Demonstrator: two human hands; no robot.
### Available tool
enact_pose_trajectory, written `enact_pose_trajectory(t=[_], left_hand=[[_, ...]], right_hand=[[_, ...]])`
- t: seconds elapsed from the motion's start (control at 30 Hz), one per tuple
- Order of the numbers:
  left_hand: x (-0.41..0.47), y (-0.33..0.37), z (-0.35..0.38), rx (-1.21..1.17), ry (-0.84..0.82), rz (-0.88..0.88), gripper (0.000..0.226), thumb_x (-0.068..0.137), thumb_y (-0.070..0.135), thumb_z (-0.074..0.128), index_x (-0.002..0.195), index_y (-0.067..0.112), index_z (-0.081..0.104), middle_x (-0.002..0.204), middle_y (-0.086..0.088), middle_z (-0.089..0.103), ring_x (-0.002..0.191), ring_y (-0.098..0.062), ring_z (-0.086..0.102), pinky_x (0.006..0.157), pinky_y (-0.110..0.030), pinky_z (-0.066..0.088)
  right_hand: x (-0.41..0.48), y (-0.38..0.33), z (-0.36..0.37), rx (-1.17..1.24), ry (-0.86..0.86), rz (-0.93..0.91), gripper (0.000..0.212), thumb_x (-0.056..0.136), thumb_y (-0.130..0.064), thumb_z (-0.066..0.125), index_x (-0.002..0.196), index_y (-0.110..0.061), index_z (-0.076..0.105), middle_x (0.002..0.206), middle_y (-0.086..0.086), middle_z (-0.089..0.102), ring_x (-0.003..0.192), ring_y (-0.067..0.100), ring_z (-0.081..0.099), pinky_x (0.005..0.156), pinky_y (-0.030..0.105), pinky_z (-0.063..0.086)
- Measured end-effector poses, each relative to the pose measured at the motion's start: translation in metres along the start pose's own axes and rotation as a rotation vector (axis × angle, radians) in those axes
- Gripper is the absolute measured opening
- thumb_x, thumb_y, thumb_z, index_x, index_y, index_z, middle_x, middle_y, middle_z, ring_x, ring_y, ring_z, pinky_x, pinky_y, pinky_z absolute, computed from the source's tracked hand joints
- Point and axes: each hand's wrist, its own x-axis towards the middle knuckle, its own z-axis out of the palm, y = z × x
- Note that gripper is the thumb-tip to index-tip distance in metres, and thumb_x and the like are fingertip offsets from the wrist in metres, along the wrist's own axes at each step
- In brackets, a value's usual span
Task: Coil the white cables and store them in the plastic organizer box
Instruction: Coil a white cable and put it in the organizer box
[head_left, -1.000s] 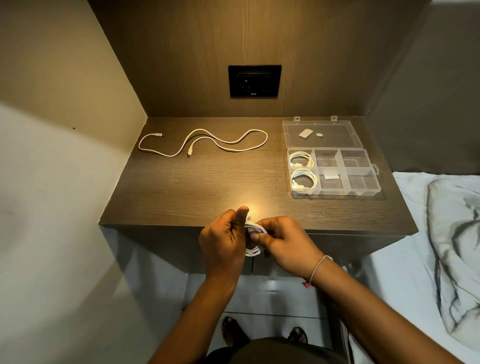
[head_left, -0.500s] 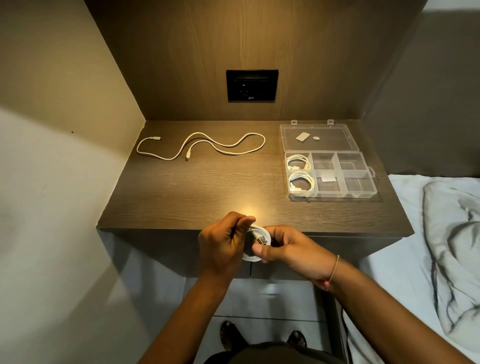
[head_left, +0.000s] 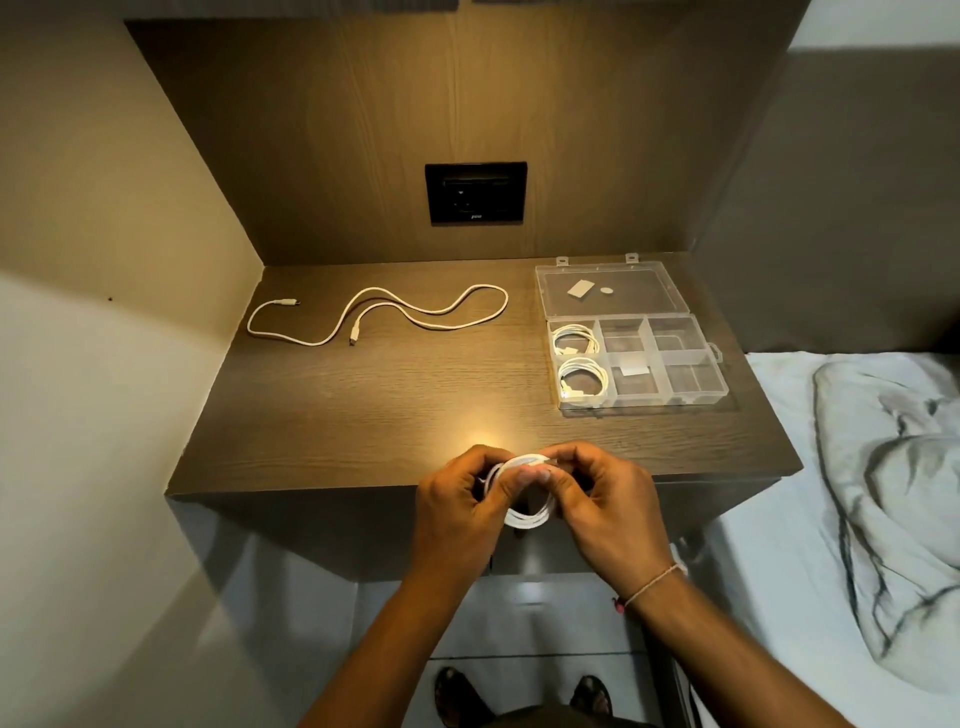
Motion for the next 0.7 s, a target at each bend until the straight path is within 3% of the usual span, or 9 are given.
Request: enact_pose_trajectory(t=[0.13,0.23,0.4,0.53,0.6,0.7], left_hand=[[0.002,-0.003,-0.001,-0.055,-0.172,-0.042,0.026,0.087,0.027,0.070,0.113,0.024,0.071,0.093,0.009,0.075,0.080,-0.010,0.071,0.063,-0.020,0.055],[0.009,-0.001,0.001,-0.059,-0.228,-0.132,0.025,0.085,0.024,0.073,0.109,0.032,0.073,0.089,0.014,0.076,0.078,-0.007,0.072,0.063,-0.022,0.057],[0.033,0.010,0.027,0.107,-0.256,-0.210,0.022,0.082,0.025,0.076,0.104,0.028,0.075,0.093,0.012,0.075,0.077,-0.008,0.070,0.069,-0.031,0.061],[0.059,0.023,0.064,0.216,-0.231,-0.182,0.019,0.085,0.024,0.073,0.104,0.023,0.072,0.093,0.008,0.072,0.076,-0.011,0.067,0.064,-0.024,0.056],[0.075,0.028,0.086,0.243,-0.196,-0.172,0.019,0.086,0.023,0.072,0.105,0.021,0.073,0.089,0.010,0.070,0.072,-0.009,0.065,0.061,-0.018,0.051],[0.106,0.032,0.116,0.284,-0.196,-0.209,0.021,0.085,0.023,0.073,0.105,0.018,0.075,0.091,0.003,0.076,0.076,-0.011,0.068,0.070,-0.028,0.059]], right_hand=[[0.002,0.008,-0.007,-0.065,0.100,-0.011,0.006,0.084,-0.027,0.074,0.090,-0.028,0.075,0.074,-0.020,0.072,0.072,-0.003,0.070,0.063,0.019,0.058],[0.000,0.014,-0.012,-0.132,0.170,-0.036,0.006,0.084,-0.026,0.075,0.090,-0.028,0.075,0.069,-0.030,0.065,0.073,-0.009,0.067,0.061,0.004,0.048],[0.011,0.030,-0.033,-0.084,0.254,0.037,0.008,0.084,-0.027,0.075,0.089,-0.032,0.075,0.074,-0.023,0.072,0.071,-0.002,0.069,0.064,0.017,0.055],[0.035,0.045,-0.054,0.052,0.218,0.171,0.014,0.085,-0.022,0.074,0.082,-0.035,0.070,0.081,-0.008,0.076,0.074,0.013,0.073,0.067,0.041,0.061],[0.054,0.051,-0.070,0.058,0.200,0.205,0.018,0.086,-0.022,0.073,0.078,-0.037,0.068,0.078,-0.009,0.076,0.070,0.016,0.073,0.059,0.037,0.062],[0.089,0.059,-0.091,-0.015,0.180,0.218,0.015,0.086,-0.024,0.074,0.080,-0.036,0.067,0.080,-0.012,0.072,0.072,0.016,0.073,0.059,0.033,0.063]])
